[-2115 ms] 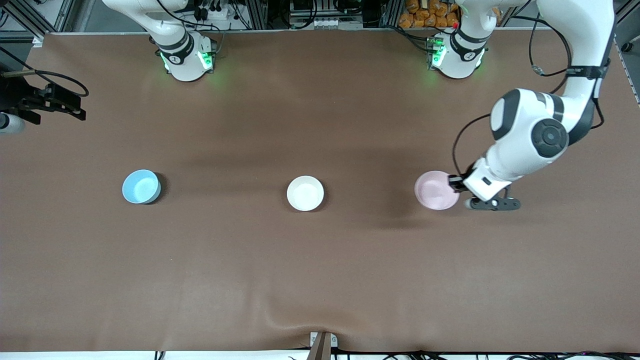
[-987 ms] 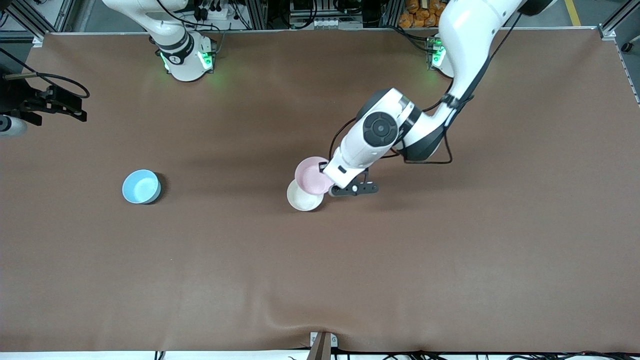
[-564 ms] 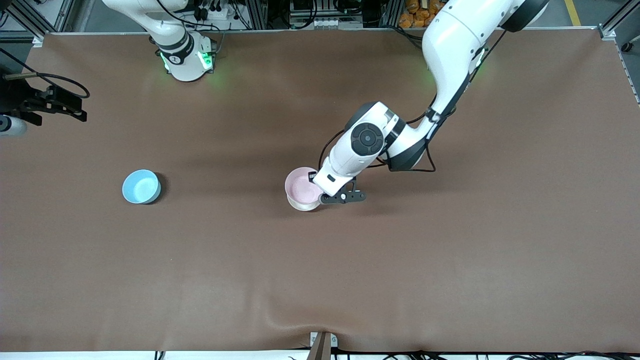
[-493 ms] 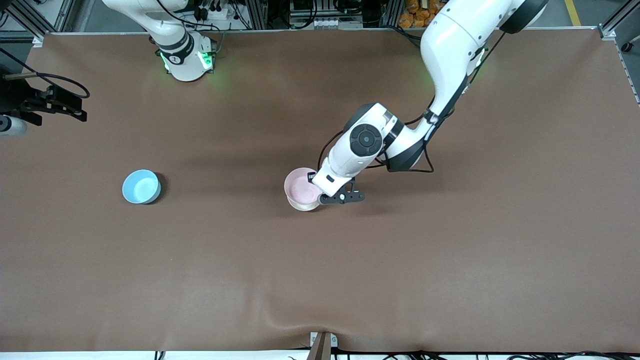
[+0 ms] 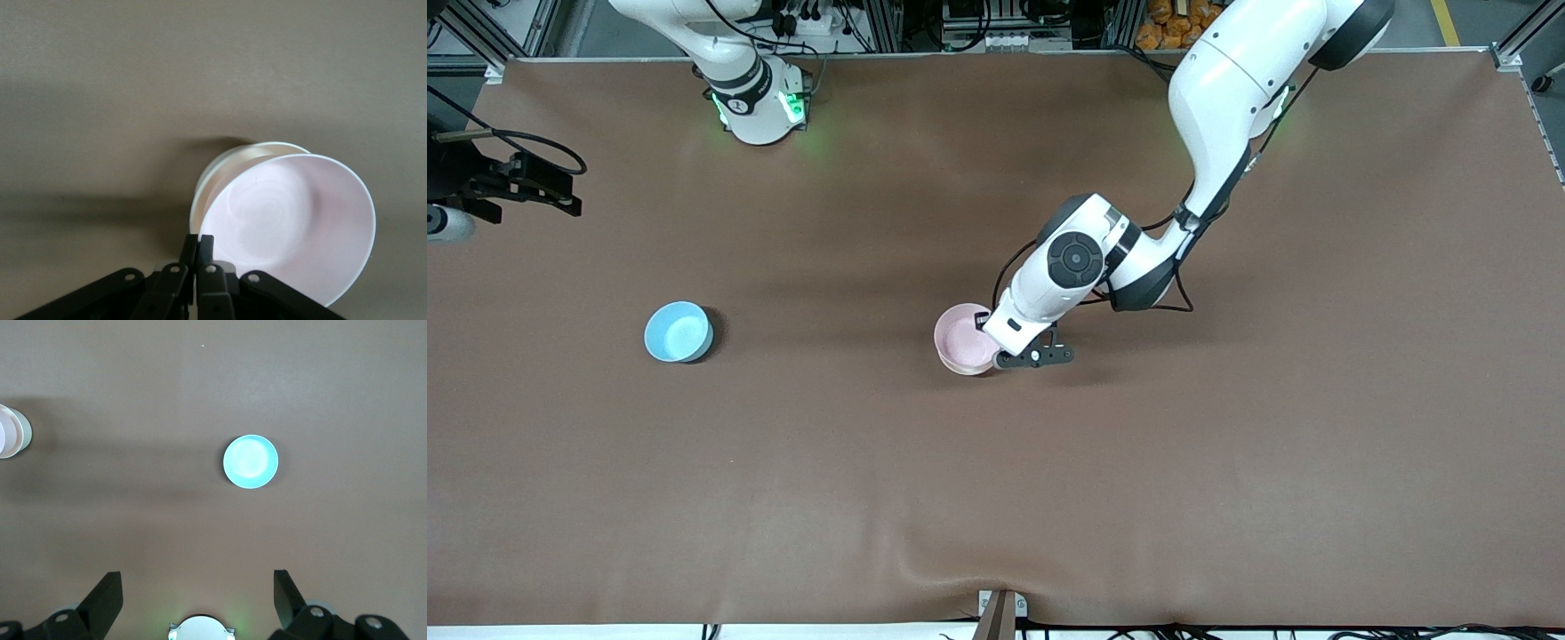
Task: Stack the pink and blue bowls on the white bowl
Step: 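Lower the pink bowl into the white bowl and open the left gripper, then raise the left gripper away while the right gripper reaches the blue bowl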
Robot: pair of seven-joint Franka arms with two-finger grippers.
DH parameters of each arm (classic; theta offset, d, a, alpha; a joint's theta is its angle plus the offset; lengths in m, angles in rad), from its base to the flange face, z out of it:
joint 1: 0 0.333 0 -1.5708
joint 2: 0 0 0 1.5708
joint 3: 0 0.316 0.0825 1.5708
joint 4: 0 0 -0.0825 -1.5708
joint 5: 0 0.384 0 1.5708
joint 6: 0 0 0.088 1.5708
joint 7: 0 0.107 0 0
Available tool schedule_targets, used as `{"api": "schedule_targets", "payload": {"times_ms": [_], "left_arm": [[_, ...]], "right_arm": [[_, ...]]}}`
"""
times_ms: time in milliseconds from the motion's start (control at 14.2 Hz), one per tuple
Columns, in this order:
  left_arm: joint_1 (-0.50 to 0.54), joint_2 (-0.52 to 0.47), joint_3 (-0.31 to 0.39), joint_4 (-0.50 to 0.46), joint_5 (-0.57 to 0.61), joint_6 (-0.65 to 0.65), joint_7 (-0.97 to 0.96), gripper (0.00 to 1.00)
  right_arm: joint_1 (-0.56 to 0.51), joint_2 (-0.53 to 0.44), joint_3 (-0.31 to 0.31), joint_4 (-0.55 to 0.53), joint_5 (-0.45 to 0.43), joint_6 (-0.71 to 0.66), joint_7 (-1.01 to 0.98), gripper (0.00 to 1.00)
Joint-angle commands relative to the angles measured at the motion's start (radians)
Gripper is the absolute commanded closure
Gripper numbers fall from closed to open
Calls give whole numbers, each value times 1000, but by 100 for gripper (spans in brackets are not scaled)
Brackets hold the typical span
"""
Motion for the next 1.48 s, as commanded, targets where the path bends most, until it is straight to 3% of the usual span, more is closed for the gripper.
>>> {"api": "schedule_targets", "payload": {"times_ms": [0,211,282,352,423,493,775,987,1410], "left_arm": [[-16,28,17,29,12,10,-9,100],[-22,42,17,30,9,14,-13,100],[-24,42,17,30,7,14,-21,94],[-24,40,17,30,7,14,-24,65],[-24,39,17,30,7,14,-31,26],[-27,34,17,30,10,14,-33,0],[-19,-53,24,24,12,-43,-36,0],[76,-246,34,26,64,-304,-27,0],[275,-525,31,26,67,-619,13,0]], "right_arm": [[-11,13,6,25,7,-15,-6,0],[-11,13,6,25,7,-15,-6,0],[-11,13,5,25,7,-15,-6,0],[-11,13,5,25,7,-15,-6,0],[-11,13,6,25,7,-15,-6,0],[-11,13,5,25,7,-15,-6,0],[-13,27,5,25,6,-14,-8,0],[-33,71,3,28,4,-14,-8,0],[-47,190,3,28,-48,-3,-9,0]]}}
